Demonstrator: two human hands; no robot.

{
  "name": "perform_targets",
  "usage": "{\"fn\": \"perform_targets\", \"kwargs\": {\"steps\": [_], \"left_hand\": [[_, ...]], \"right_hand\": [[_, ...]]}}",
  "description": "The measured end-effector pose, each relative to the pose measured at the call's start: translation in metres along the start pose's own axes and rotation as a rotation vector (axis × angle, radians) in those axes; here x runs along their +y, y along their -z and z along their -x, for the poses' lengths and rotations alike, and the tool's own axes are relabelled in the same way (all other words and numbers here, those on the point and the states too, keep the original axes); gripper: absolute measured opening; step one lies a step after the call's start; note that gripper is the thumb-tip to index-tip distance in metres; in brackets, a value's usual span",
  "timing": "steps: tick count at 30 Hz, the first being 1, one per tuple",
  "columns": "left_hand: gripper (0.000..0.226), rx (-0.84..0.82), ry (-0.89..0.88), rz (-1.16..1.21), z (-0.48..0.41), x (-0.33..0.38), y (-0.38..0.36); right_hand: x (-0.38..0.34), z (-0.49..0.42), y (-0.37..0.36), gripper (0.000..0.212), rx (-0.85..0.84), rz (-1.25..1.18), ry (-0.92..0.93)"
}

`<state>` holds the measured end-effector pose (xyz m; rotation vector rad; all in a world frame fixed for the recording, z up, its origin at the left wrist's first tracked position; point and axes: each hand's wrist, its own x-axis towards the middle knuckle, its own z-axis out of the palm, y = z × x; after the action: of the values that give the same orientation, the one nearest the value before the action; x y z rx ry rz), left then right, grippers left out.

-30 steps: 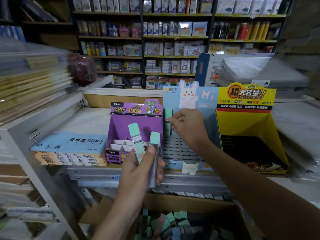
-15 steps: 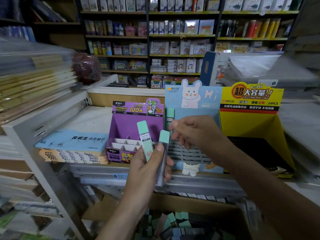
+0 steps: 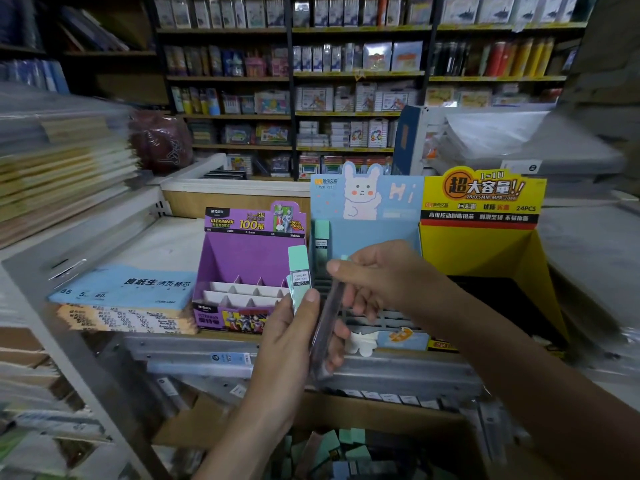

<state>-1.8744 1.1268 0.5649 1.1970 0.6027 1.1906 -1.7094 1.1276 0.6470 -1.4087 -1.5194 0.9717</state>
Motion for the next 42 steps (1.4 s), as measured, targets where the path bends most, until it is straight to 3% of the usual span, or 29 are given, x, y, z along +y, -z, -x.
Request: {"fn": "perform_targets", "kwargs": {"steps": [5, 9, 12, 14, 18, 23, 26, 31, 35, 42], "left_hand": [[0.027, -0.031, -0.040, -0.019, 0.003, -0.003, 0.001], [0.027, -0.029, -0.086, -0.076, 0.004, -0.003, -0.002], [0.040, 0.013, -0.078, -0.089, 0.004, -0.003, 0.000], [0.047, 0.055, -0.070, -0.118, 0.004, -0.003, 0.004], [0.033, 0.093, -0.072, -0.139, 0.005, -0.002, 0.015], [0.034, 0.079, -0.069, -0.095, 0.006, 0.004, 0.024], [0.030, 0.081, -0.056, -0.042, 0.006, 0.009, 0.026], [0.021, 0.086, 0.096, 0.141, 0.005, 0.011, 0.030], [0.017, 0.093, 0.074, 0.116, 0.003, 0.012, 0.032], [0.026, 0.082, 0.056, 0.113, 0.001, 0.013, 0.033]], "right_hand": [[0.003, -0.003, 0.015, 0.021, 0.000, -0.196, -0.007], [0.005, -0.001, 0.017, 0.021, 0.006, -0.225, -0.014], [0.003, 0.001, 0.019, 0.018, 0.021, -0.234, 0.009], [-0.002, 0.001, 0.022, 0.014, 0.064, -0.236, 0.049], [-0.008, -0.004, 0.032, 0.014, 0.205, -0.260, 0.158], [-0.005, -0.024, 0.038, 0.004, 0.392, -0.135, 0.257], [0.002, -0.036, 0.035, 0.011, 0.444, -0.014, 0.300], [0.011, -0.050, 0.026, 0.017, 0.475, 0.205, 0.415], [0.015, -0.056, 0.023, 0.014, 0.481, 0.357, 0.474], [0.022, -0.065, 0.020, 0.013, 0.452, 0.379, 0.478]]}}
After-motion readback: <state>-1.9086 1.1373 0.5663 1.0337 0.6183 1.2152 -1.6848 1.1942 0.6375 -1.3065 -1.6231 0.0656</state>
